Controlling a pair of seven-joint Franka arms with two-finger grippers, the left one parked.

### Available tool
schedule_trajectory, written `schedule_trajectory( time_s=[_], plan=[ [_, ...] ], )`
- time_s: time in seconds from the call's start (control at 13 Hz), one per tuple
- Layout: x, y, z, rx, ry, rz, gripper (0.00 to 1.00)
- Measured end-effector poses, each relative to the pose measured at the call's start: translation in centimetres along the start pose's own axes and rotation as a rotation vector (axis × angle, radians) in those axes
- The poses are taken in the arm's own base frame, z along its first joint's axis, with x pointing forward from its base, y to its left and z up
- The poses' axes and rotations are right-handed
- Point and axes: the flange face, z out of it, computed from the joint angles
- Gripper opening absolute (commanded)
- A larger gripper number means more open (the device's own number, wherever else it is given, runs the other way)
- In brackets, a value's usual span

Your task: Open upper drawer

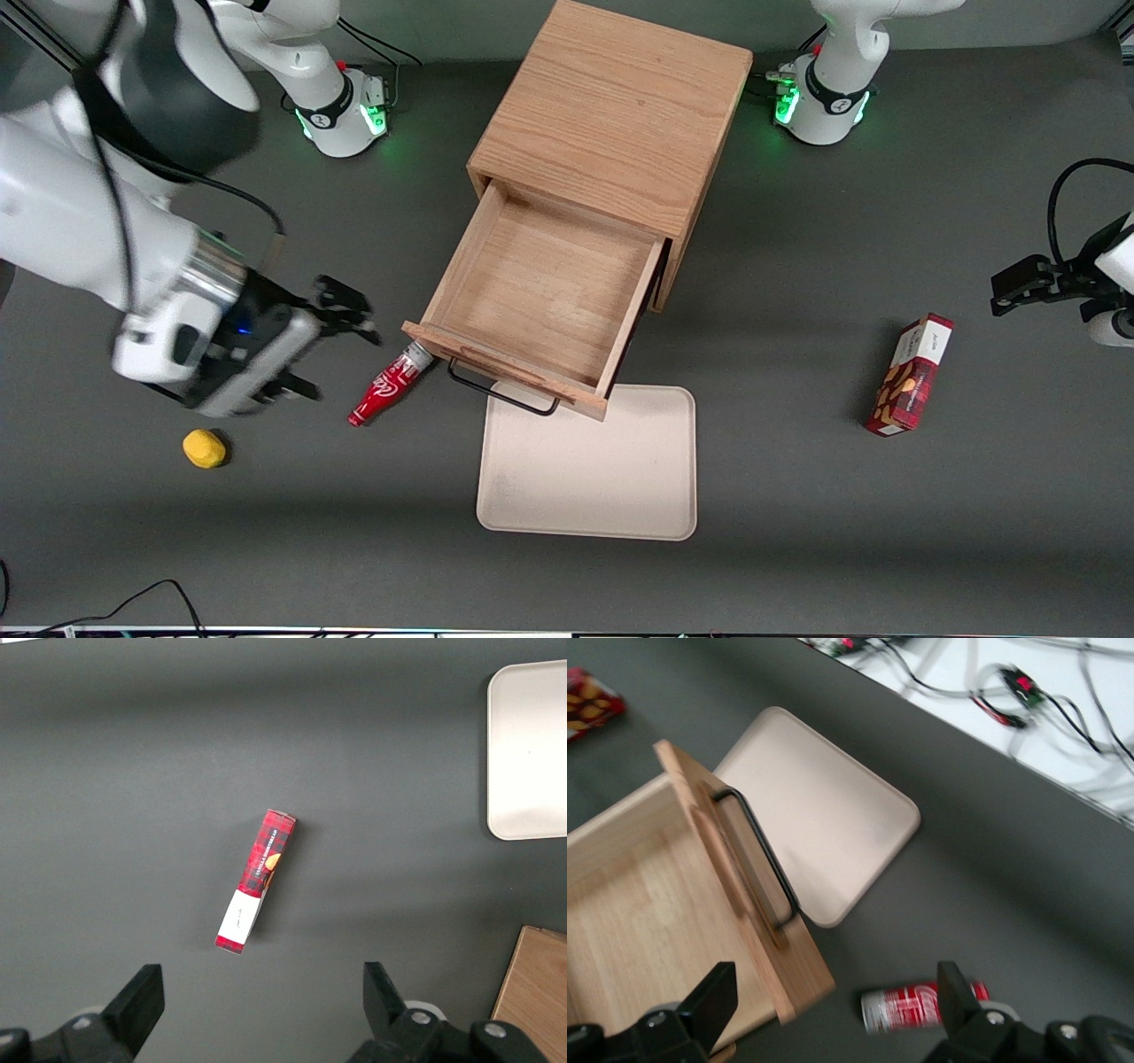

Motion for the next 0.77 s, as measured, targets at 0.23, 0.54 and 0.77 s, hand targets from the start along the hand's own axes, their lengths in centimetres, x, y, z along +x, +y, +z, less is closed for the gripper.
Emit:
schedule_trajectory(
  time_s=[0.23, 0.54, 0.77],
  plan=[
    [-6.9, 2.5, -2.8, -0.135, -0.118, 0.283, 1.0],
    [-12.1, 3.6, -4.6, -0.216, -0.158, 0.504, 1.0],
    [-13.7, 6.4, -5.7, -0.225, -0.149, 0.569, 1.0]
  ],
)
